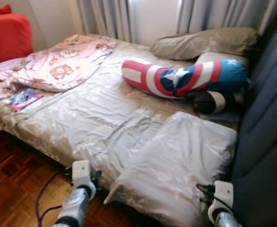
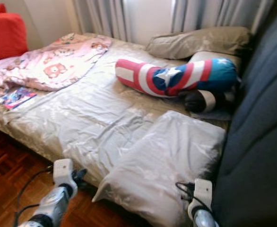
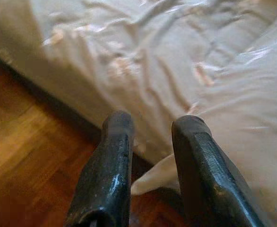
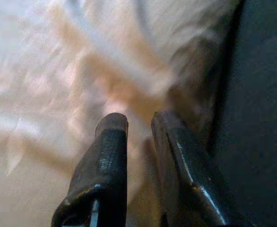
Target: Clean up the room
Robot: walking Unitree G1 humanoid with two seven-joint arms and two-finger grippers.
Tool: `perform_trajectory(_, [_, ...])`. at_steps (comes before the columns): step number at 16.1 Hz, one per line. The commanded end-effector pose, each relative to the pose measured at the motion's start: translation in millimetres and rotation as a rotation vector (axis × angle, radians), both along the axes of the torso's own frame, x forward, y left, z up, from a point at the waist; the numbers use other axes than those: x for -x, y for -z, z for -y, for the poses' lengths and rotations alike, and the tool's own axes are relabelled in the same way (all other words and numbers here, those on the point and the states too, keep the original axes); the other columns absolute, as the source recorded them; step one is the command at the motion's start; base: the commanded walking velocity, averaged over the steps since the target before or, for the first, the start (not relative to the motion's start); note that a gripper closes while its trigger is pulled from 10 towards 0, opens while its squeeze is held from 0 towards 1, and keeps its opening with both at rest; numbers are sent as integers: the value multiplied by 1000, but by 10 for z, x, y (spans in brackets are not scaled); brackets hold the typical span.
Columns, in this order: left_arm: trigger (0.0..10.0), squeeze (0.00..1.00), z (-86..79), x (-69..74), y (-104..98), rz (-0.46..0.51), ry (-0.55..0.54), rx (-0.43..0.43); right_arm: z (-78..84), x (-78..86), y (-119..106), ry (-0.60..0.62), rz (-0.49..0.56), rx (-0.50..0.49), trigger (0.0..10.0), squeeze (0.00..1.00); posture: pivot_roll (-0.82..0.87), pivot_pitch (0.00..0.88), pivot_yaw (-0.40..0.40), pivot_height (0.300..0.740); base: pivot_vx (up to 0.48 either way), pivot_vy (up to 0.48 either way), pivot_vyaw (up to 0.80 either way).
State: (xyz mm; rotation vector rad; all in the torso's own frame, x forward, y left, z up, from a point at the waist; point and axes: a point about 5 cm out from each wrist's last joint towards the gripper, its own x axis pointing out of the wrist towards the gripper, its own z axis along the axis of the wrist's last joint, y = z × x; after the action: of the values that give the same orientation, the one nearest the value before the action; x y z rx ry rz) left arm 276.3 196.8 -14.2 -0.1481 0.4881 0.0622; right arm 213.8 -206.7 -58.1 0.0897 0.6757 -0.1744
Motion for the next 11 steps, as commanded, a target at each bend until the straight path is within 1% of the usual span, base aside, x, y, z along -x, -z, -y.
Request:
perform_trajectory(1, [10000, 0, -17, 75, 78, -52, -10, 0, -75, 84, 76, -28, -56, -14, 10000, 0, -48, 0, -18, 740, 0, 480, 0])
perform_trajectory(4, [10000, 0, -8, 111, 120, -87, -1, -6, -117, 219, 175, -7, -138, -14, 10000, 0, -47, 0, -4, 740, 0, 480, 0])
perform_trajectory(6, [10000, 0, -20, 123, 129, -95, -7, -7, -157, 244, 197, -4, -151, -33, 10000, 0, -50, 0, 0, 740, 0, 480, 0])
perform_trajectory(7, [10000, 0, -36, 132, 134, -97, -11, -9, -200, 243, 202, -10, -150, -51, 10000, 0, -50, 0, 3, 740, 0, 480, -788])
perform_trajectory(8, [10000, 0, -50, 139, 138, -103, -12, -18, -200, 240, 200, -17, -151, -39, 10000, 0, -49, 0, 4, 740, 0, 0, -781])
perform_trajectory(9, [10000, 0, -61, 144, 141, -106, -9, -21, -181, 248, 204, 5, -157, -38, 10000, 0, -48, 0, 7, 740, 0, 0, -781])
perform_trajectory(11, [10000, 0, -80, 152, 145, -112, -16, -14, -170, 220, 189, 10, -152, -32, 10000, 0, -46, 0, 13, 740, 0, 0, -781])
